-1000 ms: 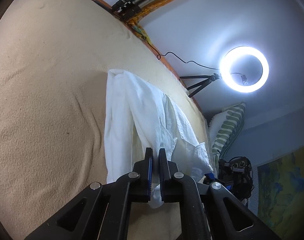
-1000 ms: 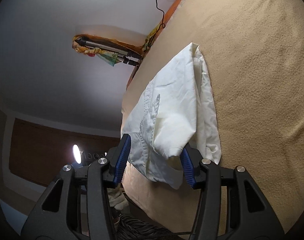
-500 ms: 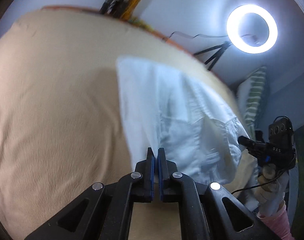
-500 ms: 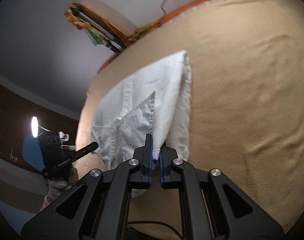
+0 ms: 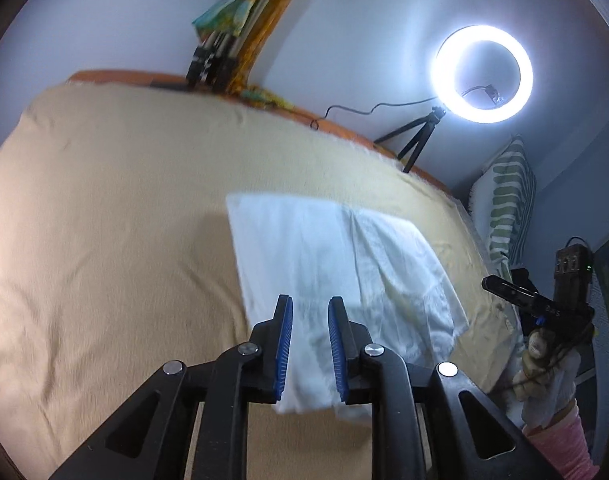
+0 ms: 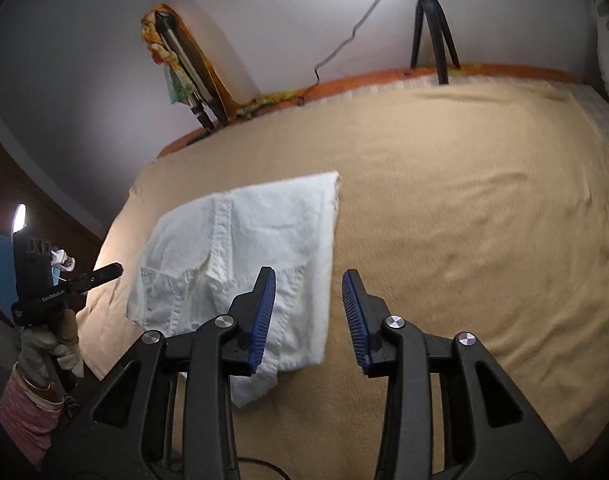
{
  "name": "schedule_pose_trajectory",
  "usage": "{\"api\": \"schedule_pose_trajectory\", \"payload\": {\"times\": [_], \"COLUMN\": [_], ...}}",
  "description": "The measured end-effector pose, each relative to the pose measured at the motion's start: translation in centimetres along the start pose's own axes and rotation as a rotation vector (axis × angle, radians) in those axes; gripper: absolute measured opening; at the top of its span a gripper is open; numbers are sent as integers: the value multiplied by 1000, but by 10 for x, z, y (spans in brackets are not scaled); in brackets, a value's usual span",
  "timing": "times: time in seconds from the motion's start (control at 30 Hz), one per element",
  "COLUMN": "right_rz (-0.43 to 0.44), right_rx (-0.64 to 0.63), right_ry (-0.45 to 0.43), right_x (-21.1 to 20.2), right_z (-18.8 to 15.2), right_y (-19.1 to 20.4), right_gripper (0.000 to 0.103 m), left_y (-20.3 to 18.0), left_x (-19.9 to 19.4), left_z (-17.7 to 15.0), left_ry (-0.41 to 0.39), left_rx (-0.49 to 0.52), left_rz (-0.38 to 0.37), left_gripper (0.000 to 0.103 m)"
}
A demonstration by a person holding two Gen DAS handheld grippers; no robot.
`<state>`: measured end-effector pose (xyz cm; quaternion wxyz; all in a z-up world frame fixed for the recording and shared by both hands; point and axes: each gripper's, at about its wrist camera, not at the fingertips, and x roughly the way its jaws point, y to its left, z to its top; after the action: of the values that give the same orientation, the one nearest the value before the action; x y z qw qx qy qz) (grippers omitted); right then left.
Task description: Fold small clothes
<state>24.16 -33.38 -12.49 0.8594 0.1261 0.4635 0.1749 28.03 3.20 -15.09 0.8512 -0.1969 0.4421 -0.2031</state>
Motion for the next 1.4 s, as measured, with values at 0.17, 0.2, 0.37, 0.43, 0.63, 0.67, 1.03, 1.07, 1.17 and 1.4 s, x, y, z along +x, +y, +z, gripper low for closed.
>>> {"api": "schedule_pose_trajectory", "payload": {"times": [0.17, 0.2, 0.37, 0.43, 0.63, 0.67, 1.03, 1.07, 1.17, 1.4], "right_rz": [41, 41, -6, 0, 26, 56, 96, 71, 42, -57], "right_rx": [-124, -149, -230, -228, -278, -253, -74, -88, -122, -278], "right_ry": [3, 14, 135, 166, 175, 177, 31, 23, 6, 61], "right_x": [42, 54, 110, 118, 113, 108, 79, 81, 91, 133], "right_z": [21, 23, 10, -1, -10, -6, 30, 32, 45, 61], "right_y": [42, 51, 66, 59, 54, 50, 11, 11, 15, 39], "right_gripper": [37, 37, 37, 37, 37, 37, 37, 37, 37, 37], "left_y": [-14, -14, 10, 21, 38, 43, 71, 63, 34, 0], "left_x": [32, 40, 77, 85, 65, 58, 64, 62, 56, 86], "left_z": [30, 33, 23, 5, 12, 14, 44, 46, 51, 53], "left_ry": [-37, -37, 49, 60, 57, 35, -35, -52, -111, -73], "left_rx": [91, 106, 89, 109, 52, 26, -183, -146, -45, 159], "left_rz": [79, 93, 125, 113, 23, 16, 75, 88, 93, 196], "left_gripper": [17, 17, 17, 17, 18, 20, 35, 34, 31, 29]}}
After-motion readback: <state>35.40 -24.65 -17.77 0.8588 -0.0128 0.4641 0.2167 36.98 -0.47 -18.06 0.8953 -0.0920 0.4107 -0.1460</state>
